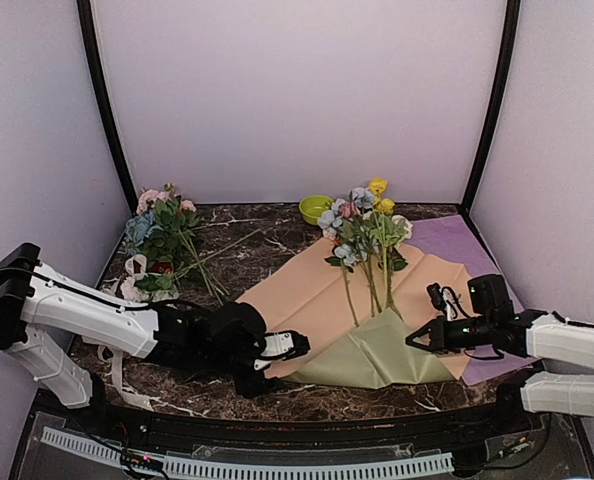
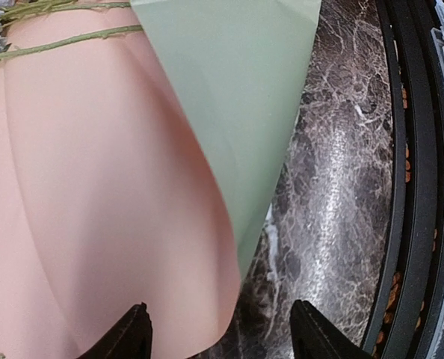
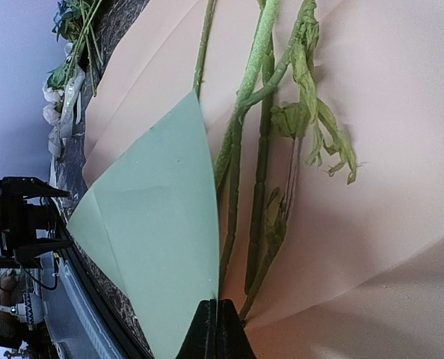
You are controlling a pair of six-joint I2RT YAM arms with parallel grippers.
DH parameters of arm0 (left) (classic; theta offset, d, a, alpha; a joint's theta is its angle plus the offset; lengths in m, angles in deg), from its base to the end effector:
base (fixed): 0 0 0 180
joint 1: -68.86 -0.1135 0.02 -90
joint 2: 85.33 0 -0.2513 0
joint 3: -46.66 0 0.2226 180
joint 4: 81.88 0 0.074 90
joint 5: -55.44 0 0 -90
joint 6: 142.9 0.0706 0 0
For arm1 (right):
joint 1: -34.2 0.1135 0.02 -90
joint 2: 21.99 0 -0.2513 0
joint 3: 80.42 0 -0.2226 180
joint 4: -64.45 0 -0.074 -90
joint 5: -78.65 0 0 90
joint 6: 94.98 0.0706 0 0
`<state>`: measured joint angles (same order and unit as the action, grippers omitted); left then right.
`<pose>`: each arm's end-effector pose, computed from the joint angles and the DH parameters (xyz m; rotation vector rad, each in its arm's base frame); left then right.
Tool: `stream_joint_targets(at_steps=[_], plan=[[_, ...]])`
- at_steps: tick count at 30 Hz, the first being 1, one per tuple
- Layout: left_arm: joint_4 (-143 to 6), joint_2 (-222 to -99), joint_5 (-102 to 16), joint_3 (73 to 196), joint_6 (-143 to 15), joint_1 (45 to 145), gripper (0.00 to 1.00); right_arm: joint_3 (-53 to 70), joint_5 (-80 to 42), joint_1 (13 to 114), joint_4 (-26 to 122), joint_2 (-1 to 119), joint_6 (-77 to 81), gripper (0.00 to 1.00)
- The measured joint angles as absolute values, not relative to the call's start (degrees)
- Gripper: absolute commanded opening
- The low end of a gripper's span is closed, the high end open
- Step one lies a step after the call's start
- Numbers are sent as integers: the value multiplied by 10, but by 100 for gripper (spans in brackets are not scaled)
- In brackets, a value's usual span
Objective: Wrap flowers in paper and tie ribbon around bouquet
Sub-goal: Fold the bottom corner of the flattened wrapping paper at the center of the board.
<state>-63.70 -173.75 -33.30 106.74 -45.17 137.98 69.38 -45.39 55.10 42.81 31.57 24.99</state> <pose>0.1114 -0.2877 0.1541 1.5061 1.9157 -0.4730 0.1436 0.0971 0.1337 -0.1160 2.4676 1.1134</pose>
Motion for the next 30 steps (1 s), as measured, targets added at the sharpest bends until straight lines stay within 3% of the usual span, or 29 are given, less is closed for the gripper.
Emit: stream_joint_targets(at_steps=[7,11,16,24,26,30], plan=[[-655,-1711,-319,1043,-428,1368,63,660,-464,551,427,370,224,0],[-663,-1716,-405,1055,-421,1348,74,637,-471,551,439,400,215,0],[-679,-1763,-511,1107,-420,1340,75,632,-484,551,445,413,198,0],[-672,-1852,-558,1135,-444,1321,74,632,-503,545,446,412,186,0],[-668,-1854,-559,1140,-446,1319,69,632,-505,535,446,403,184,0],[-666,-1867,-573,1164,-447,1317,47,632,-515,503,457,386,184,0]])
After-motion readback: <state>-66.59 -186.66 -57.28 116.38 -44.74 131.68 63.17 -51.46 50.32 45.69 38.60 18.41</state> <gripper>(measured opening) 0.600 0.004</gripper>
